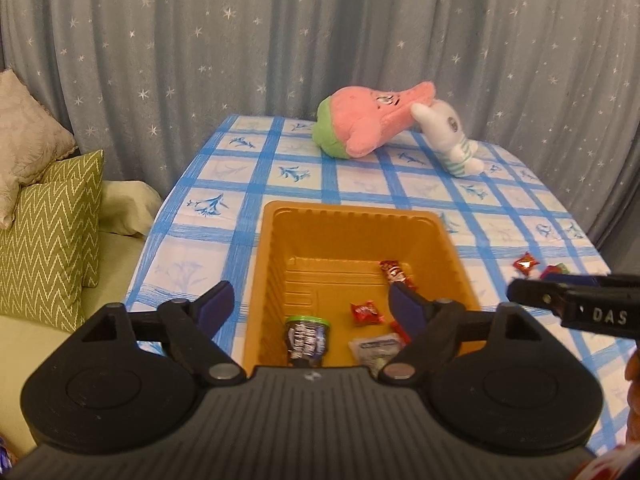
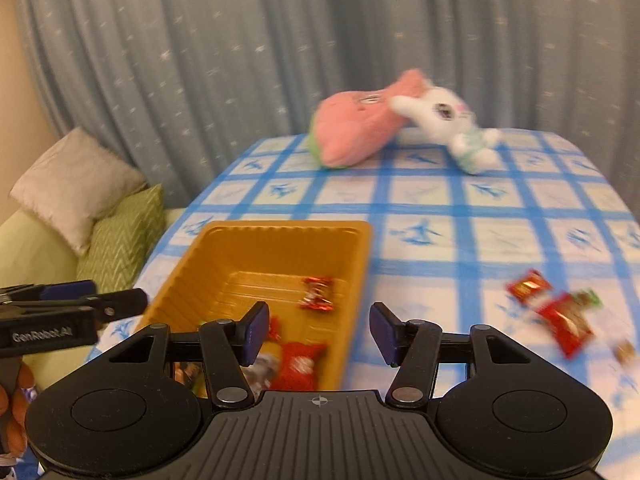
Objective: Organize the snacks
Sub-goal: 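Open both tools to drop the red candy packets into the tray, then move both open tools from the tray back toward the remaining candies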
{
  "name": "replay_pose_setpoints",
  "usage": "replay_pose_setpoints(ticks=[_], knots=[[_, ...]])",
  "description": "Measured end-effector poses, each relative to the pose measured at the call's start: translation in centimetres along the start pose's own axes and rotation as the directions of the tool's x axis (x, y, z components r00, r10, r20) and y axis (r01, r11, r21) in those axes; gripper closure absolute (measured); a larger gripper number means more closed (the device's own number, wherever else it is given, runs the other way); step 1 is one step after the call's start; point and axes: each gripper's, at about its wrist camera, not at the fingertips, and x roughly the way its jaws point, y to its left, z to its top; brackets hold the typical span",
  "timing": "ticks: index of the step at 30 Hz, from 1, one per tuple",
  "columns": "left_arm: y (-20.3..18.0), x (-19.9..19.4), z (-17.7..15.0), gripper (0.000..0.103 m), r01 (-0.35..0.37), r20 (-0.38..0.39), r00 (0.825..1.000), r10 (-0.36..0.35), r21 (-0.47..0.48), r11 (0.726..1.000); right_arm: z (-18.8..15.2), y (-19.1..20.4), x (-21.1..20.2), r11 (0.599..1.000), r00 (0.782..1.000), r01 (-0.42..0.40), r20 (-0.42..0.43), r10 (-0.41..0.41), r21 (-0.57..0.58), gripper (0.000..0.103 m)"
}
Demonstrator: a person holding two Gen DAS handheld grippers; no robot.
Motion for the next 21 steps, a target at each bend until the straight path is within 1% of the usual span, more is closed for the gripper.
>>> replay_pose_setpoints(ticks=[3,9,12,15,21], knots=[[-1.0,-1.8,-0.1,0.012,0.014,0.016,1.0,-0.014,-0.021,1.0,-0.9,-0.9,-2.5,0.999,0.999,0.038,-0.003,-0.037,0.016,0.046],[-4.0,-4.9,-0.8,0.011,0.054,0.024,0.998,-0.054,-0.025,0.998,-3.2,-2.4,-7.5,0.995,0.995,0.097,0.006,-0.097,0.038,0.045],[-5.9,-6.2,-1.6,0.011,0.079,0.02,0.997,-0.079,-0.011,0.997,-4.3,-3.1,-9.6,0.993,0.993,0.116,0.007,-0.116,0.034,0.045],[-7.8,-7.2,-2.5,0.011,0.11,0.018,0.994,-0.109,-0.01,0.994,-5.2,-4.0,-11.7,0.989,0.99,0.141,0.014,-0.142,0.046,0.045],[-11.2,-8.4,-4.4,0.009,0.139,0.008,0.99,-0.139,-0.007,0.99,-6.8,-6.0,-15.4,0.978,0.98,0.193,0.026,-0.195,0.076,0.045]])
